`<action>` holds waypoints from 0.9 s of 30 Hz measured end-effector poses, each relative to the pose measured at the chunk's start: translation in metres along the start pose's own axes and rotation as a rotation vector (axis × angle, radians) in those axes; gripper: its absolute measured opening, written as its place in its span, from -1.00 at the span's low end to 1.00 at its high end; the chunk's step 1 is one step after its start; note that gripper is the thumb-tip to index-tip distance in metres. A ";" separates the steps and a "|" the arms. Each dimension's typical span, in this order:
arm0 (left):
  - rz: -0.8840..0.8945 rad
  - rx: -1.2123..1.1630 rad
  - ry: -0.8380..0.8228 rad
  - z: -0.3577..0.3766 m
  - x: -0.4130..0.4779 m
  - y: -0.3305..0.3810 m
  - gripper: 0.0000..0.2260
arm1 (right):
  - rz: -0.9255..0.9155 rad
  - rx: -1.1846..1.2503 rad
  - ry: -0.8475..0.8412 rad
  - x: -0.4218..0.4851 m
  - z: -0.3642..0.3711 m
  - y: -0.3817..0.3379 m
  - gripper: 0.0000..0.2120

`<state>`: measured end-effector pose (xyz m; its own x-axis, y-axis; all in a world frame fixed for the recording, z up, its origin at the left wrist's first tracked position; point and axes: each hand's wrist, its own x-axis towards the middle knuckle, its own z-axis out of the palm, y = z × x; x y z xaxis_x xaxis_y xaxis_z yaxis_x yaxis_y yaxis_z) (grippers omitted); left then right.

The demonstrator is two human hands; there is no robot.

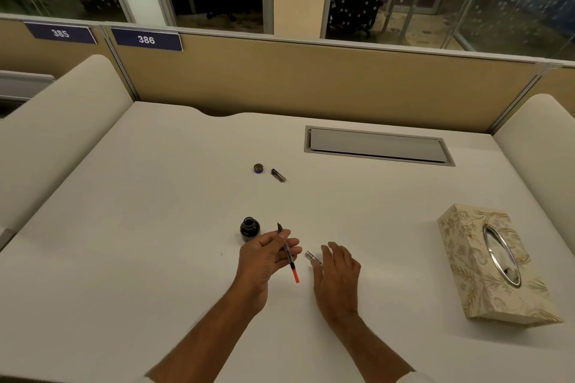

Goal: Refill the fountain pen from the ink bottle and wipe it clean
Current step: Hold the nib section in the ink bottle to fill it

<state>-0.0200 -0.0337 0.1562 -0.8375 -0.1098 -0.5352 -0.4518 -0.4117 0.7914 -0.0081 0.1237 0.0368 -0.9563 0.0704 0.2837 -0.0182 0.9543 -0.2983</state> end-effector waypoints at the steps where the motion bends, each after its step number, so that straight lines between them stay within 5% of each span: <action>1: -0.005 -0.009 -0.001 -0.002 0.001 -0.001 -0.81 | 0.003 0.017 -0.001 0.001 -0.001 -0.001 -0.64; 4: -0.020 -0.035 -0.002 -0.007 0.002 -0.002 -0.80 | 0.057 0.149 0.044 0.003 -0.010 -0.010 -0.75; 8: -0.049 -0.112 -0.003 -0.015 0.004 -0.001 -0.81 | 0.302 0.623 0.023 -0.005 -0.051 -0.047 -0.90; 11: -0.080 -0.190 0.001 -0.023 0.008 0.001 -0.80 | 0.480 0.828 -0.121 -0.011 -0.078 -0.074 -0.69; 15: -0.127 -0.305 -0.008 -0.031 0.015 0.004 -0.79 | 0.588 0.919 -0.289 -0.011 -0.089 -0.093 -0.63; 27: -0.275 -0.550 -0.034 -0.038 0.048 0.005 -0.78 | 0.582 0.801 -0.263 0.023 -0.082 -0.120 -0.73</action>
<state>-0.0505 -0.0758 0.1235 -0.7263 0.0924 -0.6812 -0.4358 -0.8282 0.3523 -0.0034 0.0346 0.1540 -0.9112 0.3023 -0.2798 0.3719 0.3116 -0.8744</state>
